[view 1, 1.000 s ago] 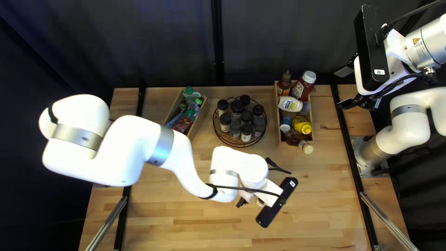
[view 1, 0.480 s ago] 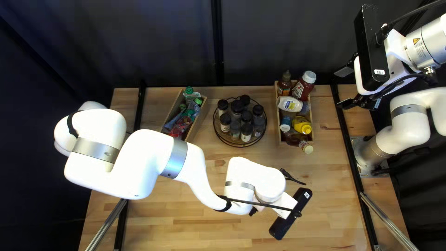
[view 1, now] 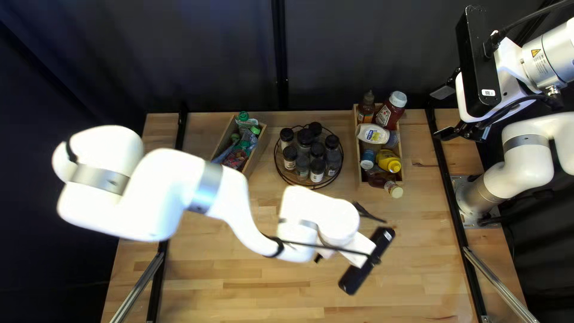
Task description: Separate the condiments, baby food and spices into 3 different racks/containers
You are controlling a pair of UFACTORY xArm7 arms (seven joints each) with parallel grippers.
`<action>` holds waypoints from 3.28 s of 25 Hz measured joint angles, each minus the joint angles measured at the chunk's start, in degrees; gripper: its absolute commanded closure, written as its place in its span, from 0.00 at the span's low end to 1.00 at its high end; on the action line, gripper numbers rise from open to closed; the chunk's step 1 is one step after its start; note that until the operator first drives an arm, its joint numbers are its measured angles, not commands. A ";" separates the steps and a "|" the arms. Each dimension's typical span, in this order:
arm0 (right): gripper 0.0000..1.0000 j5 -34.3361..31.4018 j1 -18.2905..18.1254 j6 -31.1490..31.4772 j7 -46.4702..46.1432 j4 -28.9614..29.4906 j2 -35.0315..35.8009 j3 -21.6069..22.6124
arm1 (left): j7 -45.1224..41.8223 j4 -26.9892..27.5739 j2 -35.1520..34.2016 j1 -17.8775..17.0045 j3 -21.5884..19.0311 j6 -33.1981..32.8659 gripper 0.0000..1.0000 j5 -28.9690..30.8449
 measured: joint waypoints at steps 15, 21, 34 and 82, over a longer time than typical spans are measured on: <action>0.00 0.00 0.00 0.00 0.00 0.00 0.00 0.00 | -25.93 -24.86 -21.25 2.91 8.42 -5.83 1.00 19.97; 0.00 0.00 0.00 0.00 0.00 0.00 0.00 0.00 | -27.21 -23.22 -19.27 3.77 9.25 -7.11 1.00 19.45; 0.00 0.00 0.00 0.00 0.00 0.00 0.00 0.00 | -27.27 -20.84 -16.52 4.61 10.02 -8.20 1.00 18.89; 0.00 0.00 0.00 0.00 0.00 0.00 0.00 0.00 | -17.46 -20.38 -10.53 8.71 9.60 -14.07 0.12 5.27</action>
